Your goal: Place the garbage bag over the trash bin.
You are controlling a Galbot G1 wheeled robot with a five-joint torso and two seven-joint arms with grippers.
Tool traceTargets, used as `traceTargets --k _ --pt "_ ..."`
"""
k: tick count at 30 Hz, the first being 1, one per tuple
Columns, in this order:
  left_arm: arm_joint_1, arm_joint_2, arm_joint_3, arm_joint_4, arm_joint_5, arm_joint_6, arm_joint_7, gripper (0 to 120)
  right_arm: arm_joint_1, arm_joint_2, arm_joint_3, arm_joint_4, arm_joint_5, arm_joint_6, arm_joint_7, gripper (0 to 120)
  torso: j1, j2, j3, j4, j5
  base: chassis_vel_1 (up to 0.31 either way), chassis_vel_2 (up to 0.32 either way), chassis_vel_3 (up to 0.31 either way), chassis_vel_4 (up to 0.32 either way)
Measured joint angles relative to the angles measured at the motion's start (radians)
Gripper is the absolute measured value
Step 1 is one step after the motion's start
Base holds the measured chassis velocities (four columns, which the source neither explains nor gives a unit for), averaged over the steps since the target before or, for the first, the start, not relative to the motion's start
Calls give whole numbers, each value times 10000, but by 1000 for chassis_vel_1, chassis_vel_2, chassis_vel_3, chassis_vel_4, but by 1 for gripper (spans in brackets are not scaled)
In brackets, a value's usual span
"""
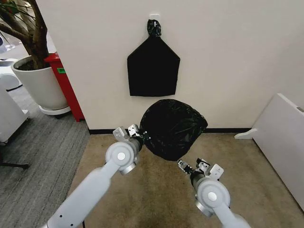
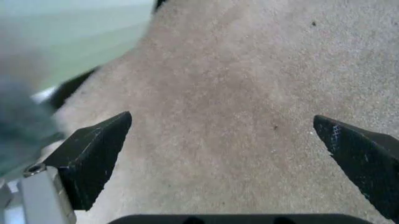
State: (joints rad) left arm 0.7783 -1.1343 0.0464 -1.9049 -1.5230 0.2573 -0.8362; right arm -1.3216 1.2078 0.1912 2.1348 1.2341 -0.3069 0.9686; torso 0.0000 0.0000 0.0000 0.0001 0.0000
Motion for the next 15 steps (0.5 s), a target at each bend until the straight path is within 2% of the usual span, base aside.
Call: traceTargets --k 1,7,15 --pt "0 0 0 0 0 0 0 0 0 0 0 0 0 0 0 100 0 0 0 0 0 0 0 0 0" --pt "6 117 -87 82 226 3 173 0 -1530 -532 255 2277 -1012 -295 -1008 100 0 1 0 -3 -2 0 0 0 0" --pt "128 190 -133 50 263 1 213 0 -1851 -827 432 3397 -1267 -317 -1510 100 0 0 -1 -3 -1 0 0 0 0"
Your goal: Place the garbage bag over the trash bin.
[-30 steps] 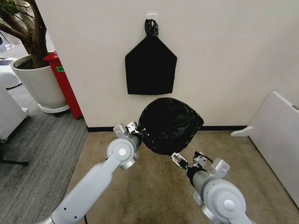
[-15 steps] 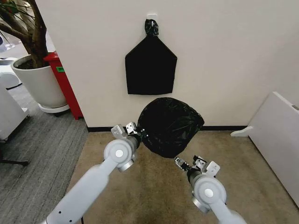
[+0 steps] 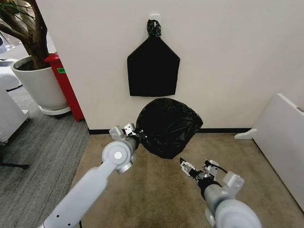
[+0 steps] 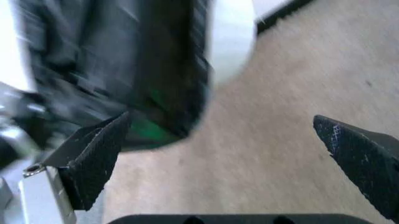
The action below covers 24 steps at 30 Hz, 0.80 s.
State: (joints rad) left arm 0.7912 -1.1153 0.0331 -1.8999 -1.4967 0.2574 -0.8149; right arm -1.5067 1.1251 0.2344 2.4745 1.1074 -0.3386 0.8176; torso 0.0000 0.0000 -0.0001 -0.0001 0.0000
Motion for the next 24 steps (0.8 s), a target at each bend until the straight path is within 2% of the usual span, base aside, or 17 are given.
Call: traceTargets --k 7,13,14,15,18,20,24 --pt "243 268 -161 -165 -109 74 372 0 258 -367 463 165 -276 389 -1000 100 0 0 0 -2 1 0 0 0 0" --pt "521 584 -327 -38 134 102 1414 0 804 -603 1469 111 853 587 -1324 100 0 0 0 2 1 0 0 0 0" --pt "800 821 -518 224 465 99 2667 0 1309 -893 2422 -7 2324 447 -1363 100 0 0 1 3 1 0 0 0 0" --pt "939 909 -625 360 546 94 3271 0 1557 -1071 2884 -151 3054 174 -1395 100 0 0 1 3 -2 0 0 0 0" --pt "1178 1059 -819 593 694 59 4435 0 1936 -1435 3468 -688 4032 -366 -1612 100 0 0 1 3 0 0 0 0 0" --pt "1238 1127 -855 625 739 51 4795 0 2049 -1597 3523 -1006 4186 -713 -1879 100 0 0 1 3 2 0 0 0 0" --pt "1210 1159 -850 625 743 53 4879 0 2255 -1667 3229 -1332 3988 -1147 -2154 100 0 0 1 1 1 0 0 0 0"
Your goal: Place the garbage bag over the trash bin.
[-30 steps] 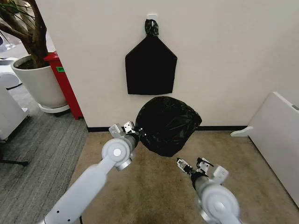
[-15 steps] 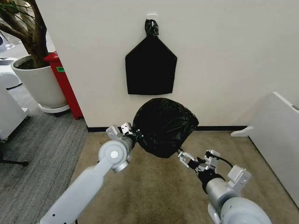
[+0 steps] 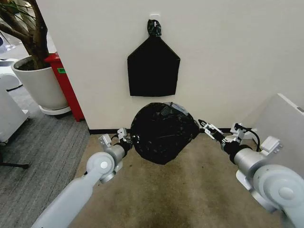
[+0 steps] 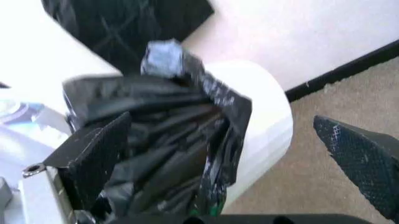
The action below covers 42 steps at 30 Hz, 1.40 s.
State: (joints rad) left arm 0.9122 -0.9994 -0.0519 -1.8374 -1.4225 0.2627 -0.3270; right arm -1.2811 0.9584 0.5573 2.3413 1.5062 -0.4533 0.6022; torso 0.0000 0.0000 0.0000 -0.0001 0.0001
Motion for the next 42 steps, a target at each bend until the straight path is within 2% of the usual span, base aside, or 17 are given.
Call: traceTargets --k 6,12,17,23,28,35,39,41,42 --pt "-82 12 10 -123 -100 12 -55 0 561 116 -515 -730 -391 157 116 100 0 0 0 2 0 0 0 0 0" --pt "46 80 -75 -472 -279 39 -127 0 656 188 -479 -1551 -463 166 99 100 0 0 0 1 -1 0 0 0 0" --pt "202 177 -176 -771 -444 94 -139 0 762 232 -338 -2549 -856 248 -191 100 0 0 0 0 1 0 0 0 0" --pt "412 226 -224 -988 -538 133 -136 0 876 208 -284 -3138 -1433 383 -602 100 0 0 0 2 -1 0 0 0 0" --pt "377 97 -242 -1003 -914 129 -469 0 521 297 -270 -2695 -1435 465 -521 100 0 0 0 2 0 0 0 0 0" --pt "-149 -345 -411 -326 -2761 142 -1901 0 -181 545 -67 -1174 -658 522 93 100 0 0 -2 0 -3 0 0 0 0" --pt "-436 -628 -551 196 -3712 138 -2869 0 -568 731 130 -431 -168 753 175 100 0 0 -1 2 -3 0 0 0 0" --pt "-479 -680 -578 267 -3904 127 -3034 0 -647 779 160 -339 -98 758 169 100 0 0 -1 2 -3 0 0 0 0" --pt "-564 -781 -616 398 -4359 92 -3365 0 -848 890 192 -202 -47 759 88 100 0 0 -1 3 -3 0 0 0 0"
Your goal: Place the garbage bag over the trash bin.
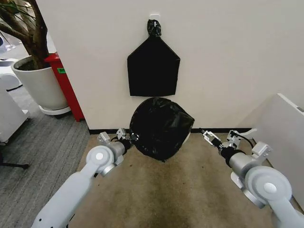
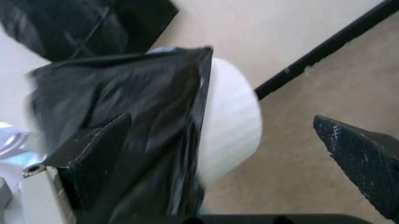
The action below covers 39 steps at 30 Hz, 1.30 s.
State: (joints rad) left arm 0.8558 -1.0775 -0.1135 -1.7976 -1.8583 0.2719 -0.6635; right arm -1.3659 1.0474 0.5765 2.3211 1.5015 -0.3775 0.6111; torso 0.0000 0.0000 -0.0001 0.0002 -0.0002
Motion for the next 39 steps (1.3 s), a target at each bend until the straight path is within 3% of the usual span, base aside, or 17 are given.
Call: traceTargets --k 3,5,10,24,31,39 --pt "-117 -186 -38 159 -966 -35 -428 0 -574 303 -79 78 -277 -8 -645 100 0 0 0 -1 0 0 0 0 0" --pt "-180 -328 -94 193 -1869 38 -755 0 -1158 625 -389 -137 -1287 25 -1620 100 0 0 0 -5 2 0 0 0 0" --pt "-196 -590 -144 193 -2541 120 -1359 0 -1554 1131 -1084 -470 -2764 164 -2330 100 0 0 1 -4 2 0 0 0 0" --pt "-398 -824 -26 205 -2564 93 -1749 0 -1483 1713 -1801 -1070 -3457 30 -2036 100 0 0 1 -2 1 0 0 0 0" --pt "-338 -701 -49 -34 -2550 96 -1832 0 -1226 1737 -1665 -2173 -4055 66 -1820 100 0 0 2 0 5 0 0 0 0" --pt "-356 -763 -137 -134 -2559 -8 -2007 0 -1762 1761 -1384 -2040 -4368 151 -1894 100 0 0 1 -2 4 0 0 0 0"
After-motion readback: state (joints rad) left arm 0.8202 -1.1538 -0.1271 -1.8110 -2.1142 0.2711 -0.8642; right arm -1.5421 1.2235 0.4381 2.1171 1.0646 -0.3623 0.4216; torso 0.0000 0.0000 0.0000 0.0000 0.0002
